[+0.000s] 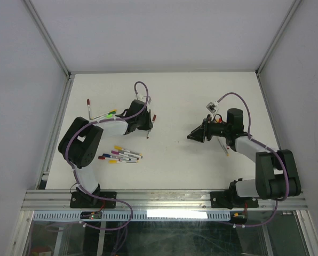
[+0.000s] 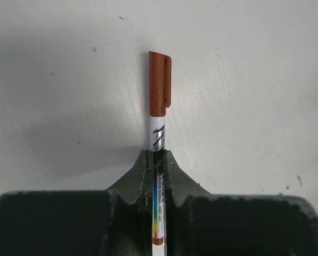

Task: Open the pen caps
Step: Pick up the pen from the center of the board.

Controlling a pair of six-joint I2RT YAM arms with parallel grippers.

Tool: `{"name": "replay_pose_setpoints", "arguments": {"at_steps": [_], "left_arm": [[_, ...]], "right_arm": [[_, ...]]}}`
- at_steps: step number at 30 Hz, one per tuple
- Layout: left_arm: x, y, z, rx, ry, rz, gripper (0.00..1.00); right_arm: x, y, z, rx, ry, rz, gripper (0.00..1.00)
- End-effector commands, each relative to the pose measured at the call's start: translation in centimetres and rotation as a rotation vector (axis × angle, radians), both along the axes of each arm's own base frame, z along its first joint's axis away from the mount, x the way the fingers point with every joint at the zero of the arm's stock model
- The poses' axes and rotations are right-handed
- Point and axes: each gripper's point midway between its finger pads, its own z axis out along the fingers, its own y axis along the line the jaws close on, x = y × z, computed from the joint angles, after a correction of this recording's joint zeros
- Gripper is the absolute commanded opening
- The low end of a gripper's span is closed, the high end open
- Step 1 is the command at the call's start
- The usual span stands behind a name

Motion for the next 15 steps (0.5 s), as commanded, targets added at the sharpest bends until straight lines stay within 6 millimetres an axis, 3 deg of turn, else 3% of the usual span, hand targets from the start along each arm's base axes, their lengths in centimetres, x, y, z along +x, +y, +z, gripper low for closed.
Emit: {"name": "replay_pose_setpoints", "arguments": {"at_steps": [1,7,15], "left_arm": [[-1.6,-4.8,4.0,-0.274,-0.048,-0.039,0.0],[-3.2,-7.7,6.0,-0.501,-0.074,-0.045,0.0],[-4.1,-10.2,6.1,-0.705,-0.053,-0.009,0.0]], "right_arm": [[2.4,1.0,1.0,0.067,-0.057,-0.066,0.61],[3.2,1.6,-1.0,0.094,0.042,-0.101,0.62],[3.7,1.9,-4.0,0.075,0.155,-0.112,0.62]]}}
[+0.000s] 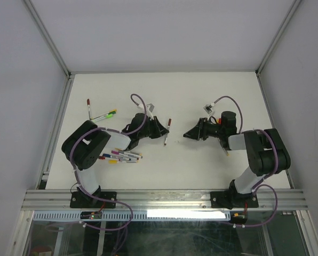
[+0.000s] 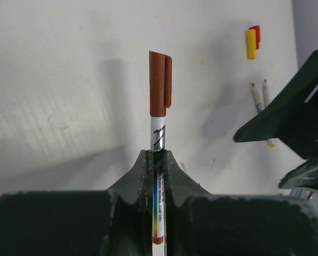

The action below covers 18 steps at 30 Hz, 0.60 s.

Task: Open the pen caps
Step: Pick up the pen from the center of the board.

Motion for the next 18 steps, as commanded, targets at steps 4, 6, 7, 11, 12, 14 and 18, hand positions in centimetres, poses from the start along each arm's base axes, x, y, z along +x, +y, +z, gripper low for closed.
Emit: {"name": "replay_pose_setpoints", "arguments": {"at_steps": [4,6,7,11,12,14,18], "left_arm": [[1.0,-3.5,4.1,-0.256,-0.056,0.008,0.0],[0.9,-4.1,4.1,-0.289,-0.041,0.018,0.0],[0.8,-4.4,4.1,-0.3,-0.037,0.019,0.0],[0.5,-5.4,4.4,-0.35,-0.036,0.038,0.0],[0.4,-5.7,4.5,-0.362,-0.035,0.039,0.0],[0.3,-6.2,4.6,-0.385,-0.034,0.045,0.0],[0.3,-7.1,4.9,-0.413,-0.04,0.057,0.0]], "right_arm": [[0.7,1.4,-1.0,-0.008,0.016,0.024,0.61],[0.5,1.9,-1.2,-0.017,0.021,0.037,0.61],[0.6,2.1,-1.2,-0.022,0.024,0.036,0.61],[1.0,2.5,-1.5,-0.019,0.057,0.019,0.61],[1.0,2.5,-1.6,-0.018,0.068,0.02,0.61],[0.9,2.6,-2.0,-0.018,0.085,0.018,0.6],[0.8,2.8,-2.8,-0.036,0.129,0.015,0.6]]}}
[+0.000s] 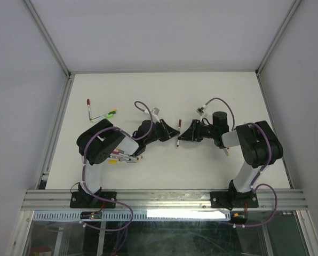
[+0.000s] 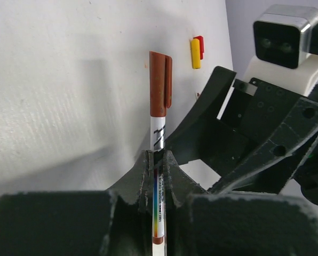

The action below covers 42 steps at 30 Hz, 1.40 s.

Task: Open the pen caps
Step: Pick up the pen from the center of the board.

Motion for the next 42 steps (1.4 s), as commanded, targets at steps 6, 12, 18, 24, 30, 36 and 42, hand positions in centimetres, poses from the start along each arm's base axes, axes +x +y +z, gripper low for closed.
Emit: {"name": "replay_pose_setpoints", "arguments": {"at_steps": [6,12,18,24,30,36,42], "left_arm": [[1.1,-2.8,3.4,-0.125,-0.076,0.05,0.0],[1.3,-3.6,3.4,-0.125,-0.079,0.055,0.0],[1.3,-3.5,3.4,-0.121,-0.081,0.061,0.0],[1.3,-3.4,3.4,-0.117,-0.086,0.063,0.0],[1.3,-3.0,2.9,-0.108,-0.082,0.072,0.0],[1.3,-2.4,3.6,-0.141,-0.096,0.071,0.0],[0.9,-2.1,4.7,-0.178,-0.116,0.051,0.0]], "right_arm": [[0.7,0.9,-0.3,-0.019,0.047,0.004,0.6],[0.5,1.2,-0.7,-0.034,0.104,0.016,0.6],[0.6,1.3,-0.6,-0.037,0.113,0.016,0.6],[0.9,1.4,-0.3,-0.036,0.109,0.016,0.6],[1.4,1.3,0.0,-0.031,0.093,0.01,0.6],[2.7,1.2,0.5,-0.02,0.051,-0.002,0.6],[3.3,1.0,1.3,-0.013,0.026,-0.011,0.6]]}}
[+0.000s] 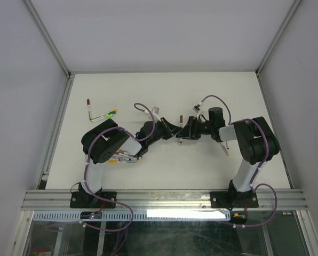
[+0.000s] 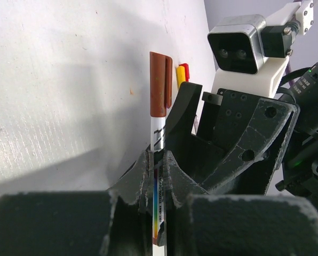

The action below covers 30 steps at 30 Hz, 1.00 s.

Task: Open the pen caps
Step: Pick up the pen from the center of the board.

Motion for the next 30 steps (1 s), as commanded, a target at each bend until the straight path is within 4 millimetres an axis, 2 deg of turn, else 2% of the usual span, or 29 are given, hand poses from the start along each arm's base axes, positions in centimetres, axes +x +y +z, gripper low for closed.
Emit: {"name": "replay_pose_setpoints", "arguments": {"at_steps": [1,5,13,20,21,22,23,24,25,27,29,30], "left_arm": [[-0.3,-0.6,3.7,-0.105,-0.079,-0.029,0.0],[-0.5,-0.4,3.7,-0.117,-0.079,-0.035,0.0],[-0.2,0.2,4.0,-0.129,-0.086,-0.037,0.0],[-0.3,0.1,4.5,-0.143,-0.103,-0.048,0.0],[-0.3,0.1,4.6,-0.145,-0.106,-0.047,0.0],[-0.3,0.1,4.6,-0.146,-0.11,-0.049,0.0],[-0.3,0.1,4.7,-0.147,-0.113,-0.05,0.0],[-0.4,0.2,4.7,-0.147,-0.115,-0.05,0.0],[-0.4,0.2,4.8,-0.147,-0.12,-0.051,0.0],[-0.5,0.3,4.9,-0.149,-0.125,-0.05,0.0],[-0.5,0.4,4.9,-0.151,-0.128,-0.05,0.0],[-0.5,0.4,4.9,-0.154,-0.129,-0.049,0.0]], "right_arm": [[2.5,0.1,2.3,0.023,-0.115,-0.02,0.6],[3.2,-0.3,3.2,0.025,-0.128,-0.032,0.6],[3.7,-0.1,3.6,0.026,-0.131,-0.031,0.6],[3.5,0.6,4.0,0.03,-0.141,-0.011,0.6],[3.3,0.7,3.9,0.026,-0.126,-0.007,0.6],[0.7,1.5,5.3,0.123,-0.09,0.139,0.6],[-1.9,1.8,7.0,0.224,-0.017,0.271,0.25],[-2.2,1.9,7.3,0.238,-0.002,0.298,0.03],[-2.3,1.9,7.4,0.242,0.008,0.311,0.0],[-2.7,2.0,7.9,0.261,0.001,0.344,0.02],[-2.8,2.0,7.9,0.256,-0.008,0.343,0.42],[-2.8,2.0,8.0,0.247,-0.019,0.337,0.57]]}}
